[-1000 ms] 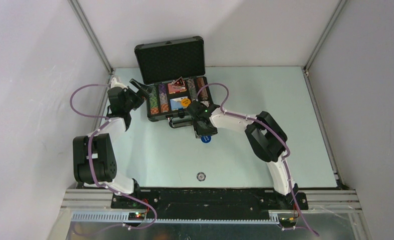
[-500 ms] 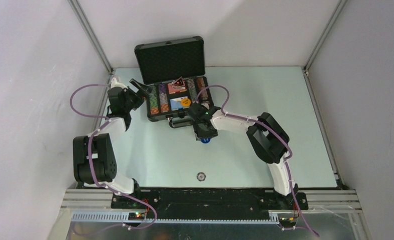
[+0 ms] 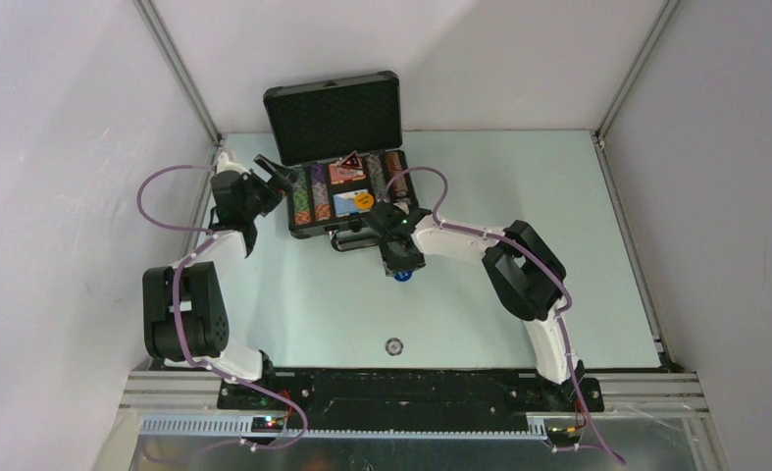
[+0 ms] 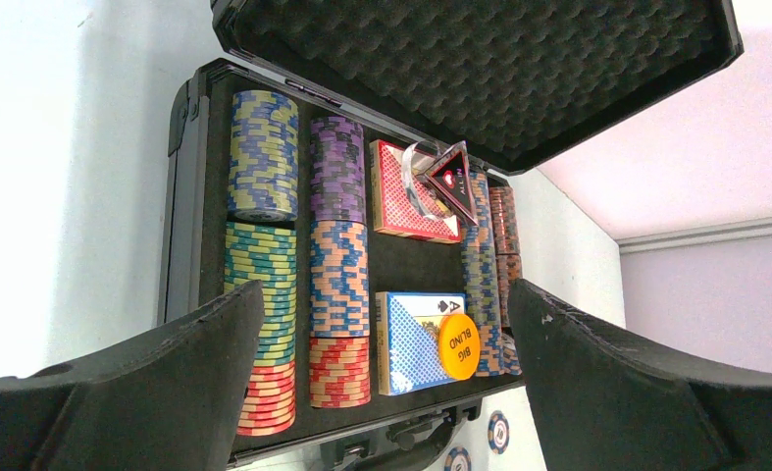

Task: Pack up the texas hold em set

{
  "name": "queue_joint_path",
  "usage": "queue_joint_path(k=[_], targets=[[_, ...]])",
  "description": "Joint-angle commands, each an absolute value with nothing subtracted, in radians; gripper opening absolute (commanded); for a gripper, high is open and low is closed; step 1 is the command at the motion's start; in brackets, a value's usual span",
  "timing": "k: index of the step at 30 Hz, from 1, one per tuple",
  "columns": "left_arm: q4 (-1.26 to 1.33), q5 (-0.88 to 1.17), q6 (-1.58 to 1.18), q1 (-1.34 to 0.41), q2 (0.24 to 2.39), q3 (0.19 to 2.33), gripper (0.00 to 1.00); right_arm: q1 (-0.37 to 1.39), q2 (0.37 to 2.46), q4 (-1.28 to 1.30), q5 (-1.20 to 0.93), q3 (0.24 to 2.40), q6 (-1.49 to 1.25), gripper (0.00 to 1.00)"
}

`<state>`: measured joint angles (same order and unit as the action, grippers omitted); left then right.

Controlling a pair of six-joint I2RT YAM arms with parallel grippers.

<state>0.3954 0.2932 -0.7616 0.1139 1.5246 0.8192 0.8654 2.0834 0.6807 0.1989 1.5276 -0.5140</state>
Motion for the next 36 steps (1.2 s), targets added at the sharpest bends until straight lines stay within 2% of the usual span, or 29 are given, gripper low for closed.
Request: queue_joint_path(k=[1, 16, 23, 25, 36], targets=[[0.431, 0.305, -0.773, 0.122, 1.528, 0.830, 0.98, 0.863, 2.158, 0.709, 0.216, 1.523, -0.481, 0.47], [0.431, 0.306, -0.773, 0.120, 1.528, 0.832, 0.98, 0.847, 2.115, 0.683, 0.212, 1.666, -0.427, 0.48], [0.432, 0.308, -0.775, 0.120, 1.529, 0.832, 0.98, 0.831, 2.120, 0.702, 0.205, 1.747, -0.408, 0.50], [0.431, 0.308, -0.773, 0.121, 1.529, 0.832, 0.98, 0.825, 2.127, 0.721, 0.210, 1.765, -0.411, 0.54], [0.432, 0.310, -0.775, 0.121, 1.531, 0.832, 0.98, 0.811, 2.146, 0.704, 0.165, 1.664, -0.450, 0.60]])
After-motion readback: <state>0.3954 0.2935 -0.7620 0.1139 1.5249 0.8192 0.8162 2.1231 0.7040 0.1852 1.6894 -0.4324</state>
